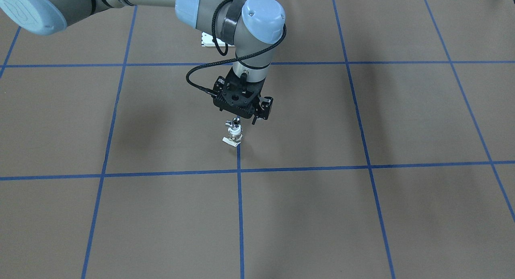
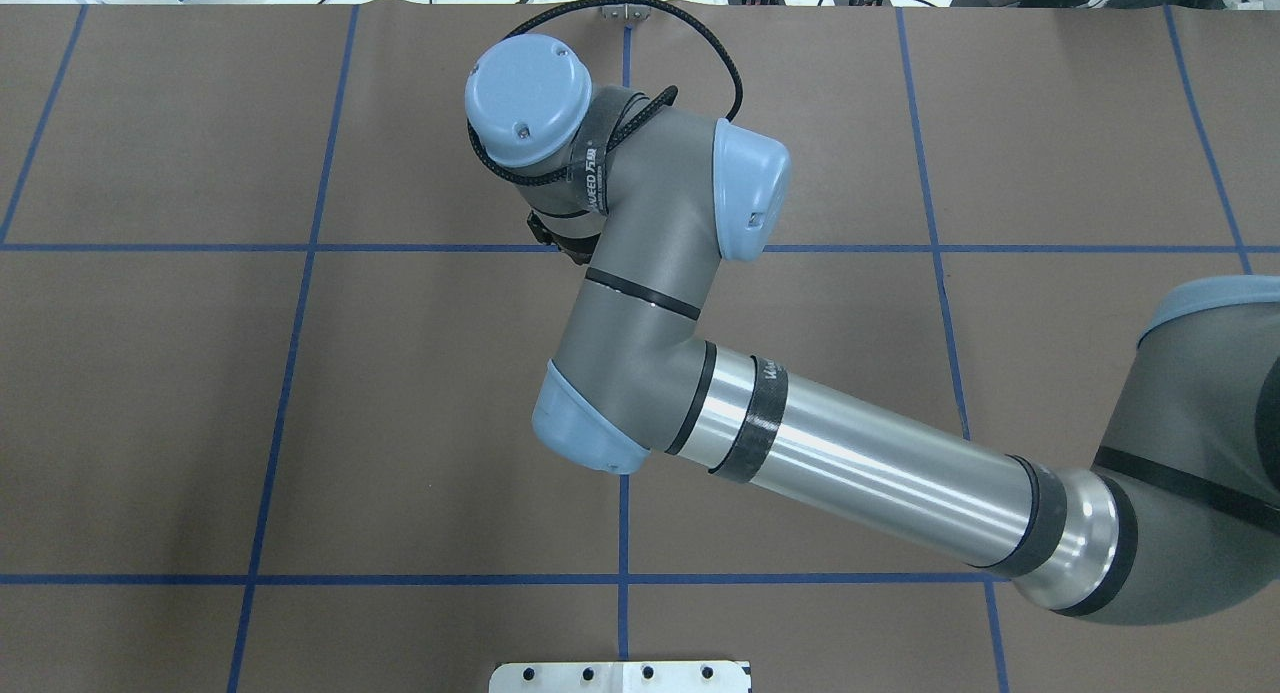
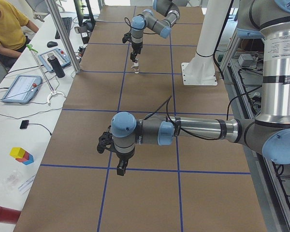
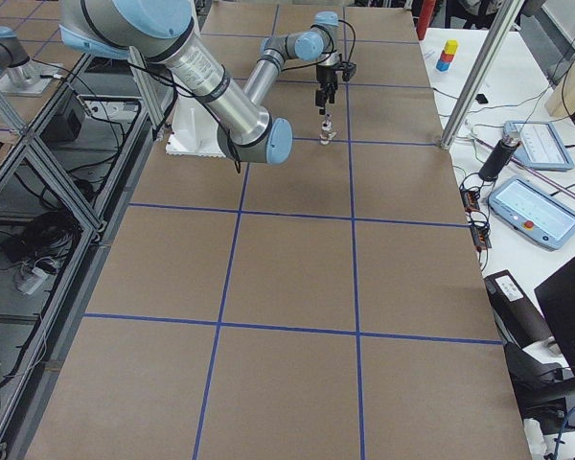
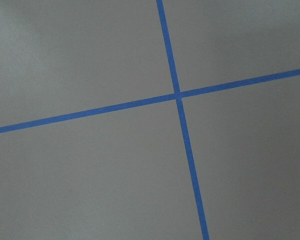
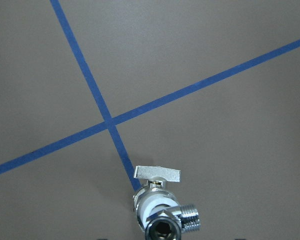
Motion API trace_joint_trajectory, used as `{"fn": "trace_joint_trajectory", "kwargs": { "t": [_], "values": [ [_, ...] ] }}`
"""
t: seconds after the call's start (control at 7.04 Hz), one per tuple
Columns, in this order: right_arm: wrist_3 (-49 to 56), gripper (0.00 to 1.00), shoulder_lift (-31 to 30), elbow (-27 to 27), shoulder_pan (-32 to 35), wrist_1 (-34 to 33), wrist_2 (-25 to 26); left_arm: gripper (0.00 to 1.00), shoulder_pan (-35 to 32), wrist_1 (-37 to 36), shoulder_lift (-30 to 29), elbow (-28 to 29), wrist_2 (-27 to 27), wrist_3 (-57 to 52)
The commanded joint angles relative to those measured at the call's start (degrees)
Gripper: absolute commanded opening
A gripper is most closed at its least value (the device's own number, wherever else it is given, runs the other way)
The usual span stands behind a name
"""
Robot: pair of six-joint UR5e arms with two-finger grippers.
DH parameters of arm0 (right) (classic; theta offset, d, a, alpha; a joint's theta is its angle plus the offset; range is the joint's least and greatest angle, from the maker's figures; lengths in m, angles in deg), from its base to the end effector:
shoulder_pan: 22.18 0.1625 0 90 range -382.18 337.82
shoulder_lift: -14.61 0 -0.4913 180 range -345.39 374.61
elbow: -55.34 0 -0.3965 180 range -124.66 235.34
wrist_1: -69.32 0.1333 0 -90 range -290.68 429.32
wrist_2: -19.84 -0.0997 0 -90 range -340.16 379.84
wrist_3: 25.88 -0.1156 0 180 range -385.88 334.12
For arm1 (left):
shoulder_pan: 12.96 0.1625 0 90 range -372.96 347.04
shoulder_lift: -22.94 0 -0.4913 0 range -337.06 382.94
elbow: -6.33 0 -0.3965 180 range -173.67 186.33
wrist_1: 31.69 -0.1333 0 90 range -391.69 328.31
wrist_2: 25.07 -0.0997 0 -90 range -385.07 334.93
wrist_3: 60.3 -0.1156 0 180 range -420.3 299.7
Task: Assemble PPR valve and pipe with both arms
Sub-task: 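Open the right gripper and withdraw the right arm away from the valve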
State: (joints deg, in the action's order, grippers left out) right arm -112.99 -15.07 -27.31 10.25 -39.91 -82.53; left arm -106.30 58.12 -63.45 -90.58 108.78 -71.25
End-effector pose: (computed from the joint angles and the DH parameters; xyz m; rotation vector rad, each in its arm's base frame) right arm -0.6265 -0.5267 0.1278 -0.0220 -0.6275 0.4351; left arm -0.0804 -0.4651 0.7078 0.1465 0.7535 0.1470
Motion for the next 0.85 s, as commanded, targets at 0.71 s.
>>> {"fn": "trace_joint_trajectory", "kwargs": {
  "t": [0.71],
  "values": [
    [54.5, 1.00, -21.3, -8.1, 35.5, 0.2, -18.7, 1.00, 0.0, -0.6, 0.3, 0.0, 0.0, 0.5]
  ]
}}
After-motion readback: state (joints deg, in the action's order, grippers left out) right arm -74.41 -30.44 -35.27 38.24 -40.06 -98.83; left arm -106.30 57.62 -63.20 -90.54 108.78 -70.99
